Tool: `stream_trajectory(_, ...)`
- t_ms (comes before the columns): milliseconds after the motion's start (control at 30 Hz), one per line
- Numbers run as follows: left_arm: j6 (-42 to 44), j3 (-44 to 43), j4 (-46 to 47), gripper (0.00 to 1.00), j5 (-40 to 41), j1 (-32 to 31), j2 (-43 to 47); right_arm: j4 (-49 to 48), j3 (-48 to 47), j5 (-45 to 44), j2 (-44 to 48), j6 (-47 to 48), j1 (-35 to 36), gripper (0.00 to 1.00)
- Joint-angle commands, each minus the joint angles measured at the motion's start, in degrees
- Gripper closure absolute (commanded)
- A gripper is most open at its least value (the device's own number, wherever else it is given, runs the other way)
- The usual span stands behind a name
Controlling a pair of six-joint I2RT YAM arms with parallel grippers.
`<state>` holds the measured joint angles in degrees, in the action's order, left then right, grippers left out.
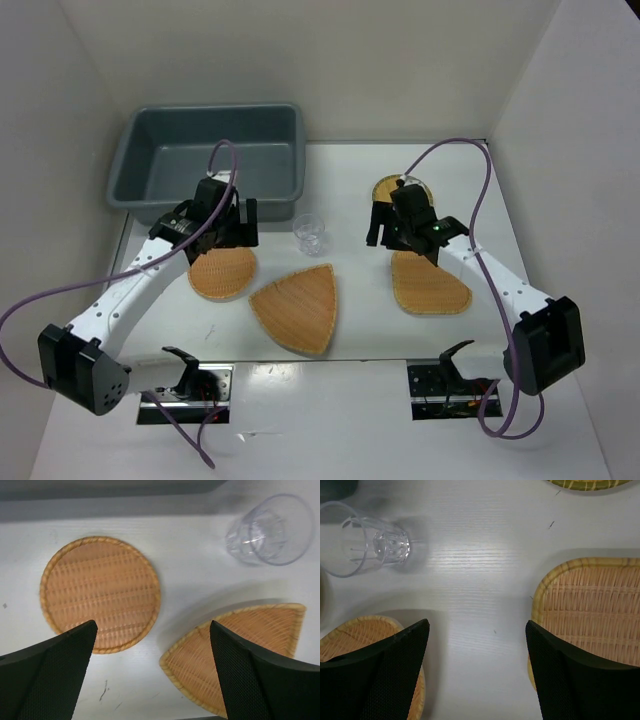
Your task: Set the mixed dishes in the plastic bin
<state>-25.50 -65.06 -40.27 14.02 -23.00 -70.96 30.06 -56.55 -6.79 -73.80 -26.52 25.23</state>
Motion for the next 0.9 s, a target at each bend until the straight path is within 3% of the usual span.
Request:
stream_trajectory(0,1.15,0.71,6.59,0.0,-5.84,-0.11,3.1,-2.73,-1.98,1.43,-1.87,-1.07,-0.27,0.17)
stream_trajectory(67,-1.82,3.34,13.52,0.0,-8.99,-0.11,5.38,-3.35,-2.5,1.95,-1.87,-1.6,-0.27,0.17)
stream_trajectory(167,-6.3,6.51,20.38,0.0,-6.75,-0.63,6.01,-3.35,-2.51,2.48,-2.4,-1.6,-0.27,0.17)
stream_trajectory(267,-11.32,9.86,31.1,0.0,-7.07,-0.64,1.9,-3.35,-2.51,2.48,-2.4,-1.6,-0.27,0.17)
stream_trajectory(400,-10.1,3.81,31.13,0.0,-1.29,-5.64,-8.37,-3.35,-1.9,2.48,-2.4,-1.6,-0.27,0.18)
stream_trajectory(600,-9.57,-0.06,32.98,0.03,3.28,-9.95,-16.74,-3.35,-0.14,2.48,-0.65,-2.65,-0.27,0.18)
stream_trajectory(733,-9.04,-5.69,30.34,0.08,7.77,-13.46,-24.04,-2.82,0.39,1.43,0.58,-2.66,-0.27,0.18)
stream_trajectory(867,-9.04,-6.49,30.34,0.21,9.96,-14.0,-26.68,-2.29,0.92,0.28,1.73,-2.66,-0.27,0.18)
